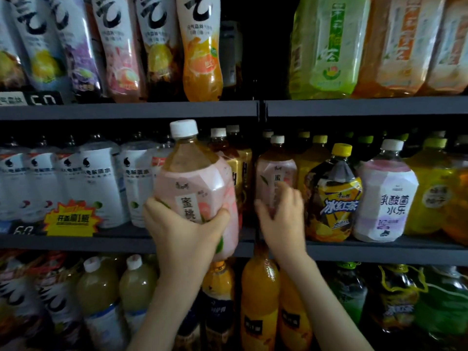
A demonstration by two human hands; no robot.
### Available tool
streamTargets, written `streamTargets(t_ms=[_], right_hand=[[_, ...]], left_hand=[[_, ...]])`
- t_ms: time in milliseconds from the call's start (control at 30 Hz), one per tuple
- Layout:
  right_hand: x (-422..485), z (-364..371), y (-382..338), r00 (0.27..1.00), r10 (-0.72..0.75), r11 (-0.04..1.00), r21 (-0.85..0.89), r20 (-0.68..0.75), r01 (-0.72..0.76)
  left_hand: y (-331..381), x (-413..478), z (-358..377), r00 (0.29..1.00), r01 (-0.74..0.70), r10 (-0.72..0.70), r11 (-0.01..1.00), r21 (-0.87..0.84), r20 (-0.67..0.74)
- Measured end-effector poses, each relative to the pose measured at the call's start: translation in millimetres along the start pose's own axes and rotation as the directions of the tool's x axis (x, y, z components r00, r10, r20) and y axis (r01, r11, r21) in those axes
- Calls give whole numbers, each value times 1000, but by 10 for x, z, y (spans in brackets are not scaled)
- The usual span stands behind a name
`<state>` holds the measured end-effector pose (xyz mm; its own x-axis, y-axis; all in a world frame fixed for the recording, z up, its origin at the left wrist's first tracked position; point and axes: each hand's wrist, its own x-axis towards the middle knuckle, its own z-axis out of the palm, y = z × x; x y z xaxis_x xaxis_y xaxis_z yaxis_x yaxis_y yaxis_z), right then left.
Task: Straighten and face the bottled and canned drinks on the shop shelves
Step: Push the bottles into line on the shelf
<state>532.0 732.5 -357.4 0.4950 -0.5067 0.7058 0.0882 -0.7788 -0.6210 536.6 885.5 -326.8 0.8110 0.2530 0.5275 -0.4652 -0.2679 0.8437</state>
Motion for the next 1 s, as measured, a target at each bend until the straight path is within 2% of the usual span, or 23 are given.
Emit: streamTargets(t_ms=[100, 200, 400, 633, 767, 867, 1000], right_hand=[[2, -383, 229, 950, -2, 997, -77, -311, -23], [83, -571, 445, 909, 71, 983, -124, -410, -133], [161, -639, 658, 940, 117, 932, -293, -320, -216], [189, -588, 695, 944, 132, 927, -300, -303, -226], [216, -639, 671, 951, 109, 943, -271, -288, -191], [386, -688, 586, 950, 33, 964, -242, -311, -113], [661, -673, 509, 979, 13, 968, -242, -203, -63]], left_hand=[[107, -162, 319, 993, -34, 38, 999, -39, 112], [215, -315, 693, 982, -31, 50, 993, -112, 180], [235, -339, 1331, 979, -45, 60, 996, -78, 197], [24, -368, 1594, 990, -68, 62, 997, 48, 130], [-44, -434, 1622, 979, -188, 176, 974, 129, 101], [-32, -454, 1577, 972, -176, 149, 973, 149, 180], [15, -411, 1513, 959, -118, 69, 979, 167, 275]])
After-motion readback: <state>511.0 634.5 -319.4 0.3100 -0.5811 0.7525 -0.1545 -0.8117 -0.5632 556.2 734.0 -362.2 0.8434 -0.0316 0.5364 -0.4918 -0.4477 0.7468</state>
